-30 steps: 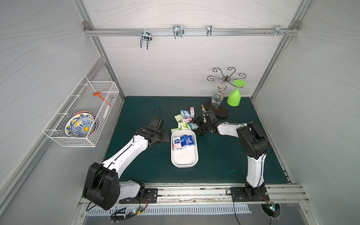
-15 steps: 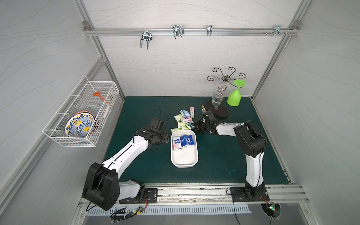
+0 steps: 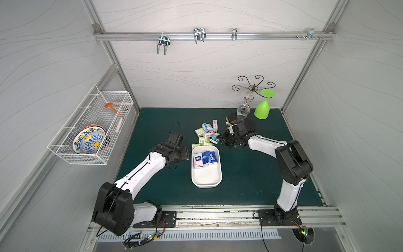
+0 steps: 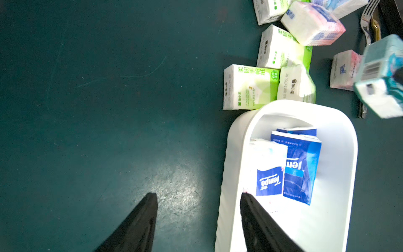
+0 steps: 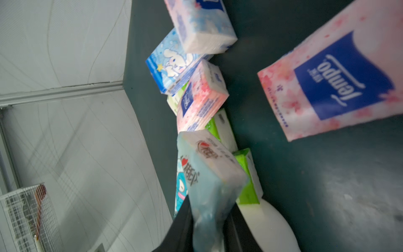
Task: Put the pocket tissues into the storage box
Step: Pick up the pocket tissues from the center of the board.
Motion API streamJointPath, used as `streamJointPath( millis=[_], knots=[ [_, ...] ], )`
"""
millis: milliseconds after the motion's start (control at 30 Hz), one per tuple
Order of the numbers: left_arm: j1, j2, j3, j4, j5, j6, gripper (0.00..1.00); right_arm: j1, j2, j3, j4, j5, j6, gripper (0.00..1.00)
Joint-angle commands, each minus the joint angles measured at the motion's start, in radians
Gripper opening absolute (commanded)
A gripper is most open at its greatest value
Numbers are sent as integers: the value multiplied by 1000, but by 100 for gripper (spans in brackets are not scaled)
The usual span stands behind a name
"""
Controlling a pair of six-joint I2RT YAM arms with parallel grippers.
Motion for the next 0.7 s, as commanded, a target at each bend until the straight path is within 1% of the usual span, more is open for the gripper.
streamJointPath(
  millis=[0,67,200,300,400,467,667],
  knots=[
    [4,-14,25,4,13,3,65,-6,-83,55,-192,-41,-204,25],
    [4,-11,28,3,19,5,65,-5,-108,86,-269,-76,-310,25],
    [4,-5,36,-2,25,12,65,6,-127,163,-448,-208,-523,27],
    [4,-4,44,-7,24,15,65,26,-126,200,-578,-259,-638,27],
    [4,-4,48,-15,25,15,65,50,-127,204,-643,-280,-709,27],
    [4,-7,49,-16,25,15,65,73,-114,206,-673,-272,-738,29],
    [4,-19,47,-30,21,15,65,137,-43,230,-696,-200,-756,30]
  ],
)
